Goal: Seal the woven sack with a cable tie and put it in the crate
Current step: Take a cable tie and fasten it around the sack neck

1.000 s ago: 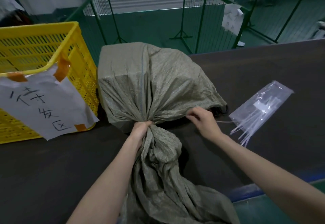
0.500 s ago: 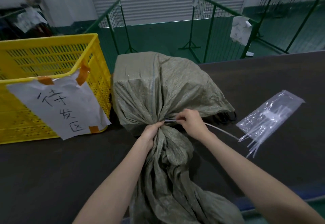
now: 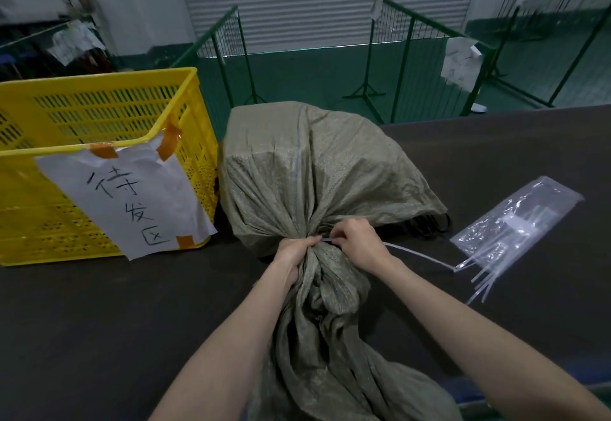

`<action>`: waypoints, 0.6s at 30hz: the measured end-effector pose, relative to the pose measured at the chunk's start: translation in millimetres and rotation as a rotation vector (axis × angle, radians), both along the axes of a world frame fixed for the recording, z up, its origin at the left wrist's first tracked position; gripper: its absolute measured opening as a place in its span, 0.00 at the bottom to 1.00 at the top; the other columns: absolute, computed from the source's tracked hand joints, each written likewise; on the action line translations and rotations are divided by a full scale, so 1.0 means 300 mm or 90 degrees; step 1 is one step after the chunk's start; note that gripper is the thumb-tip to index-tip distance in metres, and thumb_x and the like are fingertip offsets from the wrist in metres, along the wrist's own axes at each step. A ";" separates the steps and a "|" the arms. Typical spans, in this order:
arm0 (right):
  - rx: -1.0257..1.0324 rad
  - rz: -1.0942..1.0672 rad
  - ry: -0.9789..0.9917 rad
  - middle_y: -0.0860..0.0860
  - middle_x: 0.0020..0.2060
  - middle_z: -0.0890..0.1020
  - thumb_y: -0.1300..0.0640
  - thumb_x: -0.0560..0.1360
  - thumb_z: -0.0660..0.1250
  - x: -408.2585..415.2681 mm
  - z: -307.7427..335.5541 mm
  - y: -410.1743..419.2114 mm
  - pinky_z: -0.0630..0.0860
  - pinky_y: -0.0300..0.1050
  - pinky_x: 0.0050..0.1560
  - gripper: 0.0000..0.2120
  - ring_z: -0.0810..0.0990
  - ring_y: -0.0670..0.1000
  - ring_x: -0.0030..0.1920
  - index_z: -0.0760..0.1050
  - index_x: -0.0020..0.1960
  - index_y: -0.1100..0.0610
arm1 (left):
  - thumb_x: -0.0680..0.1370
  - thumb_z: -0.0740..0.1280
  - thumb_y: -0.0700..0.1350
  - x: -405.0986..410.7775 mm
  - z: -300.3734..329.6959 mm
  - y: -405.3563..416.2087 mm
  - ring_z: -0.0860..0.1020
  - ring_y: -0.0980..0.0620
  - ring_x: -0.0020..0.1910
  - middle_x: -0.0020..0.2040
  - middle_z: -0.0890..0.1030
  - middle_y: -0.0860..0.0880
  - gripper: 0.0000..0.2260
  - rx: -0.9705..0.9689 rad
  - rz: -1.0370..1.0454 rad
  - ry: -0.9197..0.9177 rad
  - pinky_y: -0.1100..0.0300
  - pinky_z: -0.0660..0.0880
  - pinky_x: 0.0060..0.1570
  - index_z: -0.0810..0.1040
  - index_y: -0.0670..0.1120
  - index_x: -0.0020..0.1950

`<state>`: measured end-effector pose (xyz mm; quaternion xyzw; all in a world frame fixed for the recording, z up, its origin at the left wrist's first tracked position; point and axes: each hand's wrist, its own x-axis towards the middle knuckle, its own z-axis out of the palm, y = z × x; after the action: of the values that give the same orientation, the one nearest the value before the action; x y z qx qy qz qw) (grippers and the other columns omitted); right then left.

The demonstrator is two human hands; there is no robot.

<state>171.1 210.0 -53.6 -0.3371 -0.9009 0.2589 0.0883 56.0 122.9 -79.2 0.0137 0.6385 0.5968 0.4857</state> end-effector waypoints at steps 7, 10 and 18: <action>-0.065 -0.047 -0.037 0.56 0.39 0.83 0.54 0.70 0.73 0.066 0.033 0.068 0.78 0.51 0.44 0.04 0.80 0.55 0.43 0.80 0.38 0.54 | 0.71 0.73 0.36 -0.008 -0.024 0.002 0.82 0.45 0.38 0.42 0.82 0.39 0.15 -0.002 0.030 0.017 0.57 0.79 0.39 0.78 0.32 0.56; -0.115 -0.090 -0.063 0.53 0.34 0.82 0.55 0.66 0.77 0.139 0.070 0.145 0.73 0.43 0.39 0.06 0.78 0.50 0.38 0.82 0.36 0.56 | 0.72 0.73 0.36 -0.011 -0.036 0.003 0.82 0.44 0.43 0.49 0.82 0.38 0.17 -0.001 0.038 0.015 0.55 0.79 0.45 0.77 0.33 0.59; -0.119 -0.173 -0.153 0.54 0.40 0.83 0.62 0.67 0.73 0.259 0.046 0.254 0.78 0.45 0.48 0.14 0.81 0.53 0.46 0.78 0.28 0.48 | 0.71 0.73 0.37 -0.020 -0.056 0.014 0.82 0.42 0.48 0.52 0.82 0.38 0.19 -0.017 0.054 0.042 0.51 0.79 0.49 0.77 0.33 0.60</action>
<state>248.9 286.3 -39.8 -0.4907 -0.8233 0.2849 -0.0172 50.1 127.1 -96.1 -0.0005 0.6622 0.6073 0.4390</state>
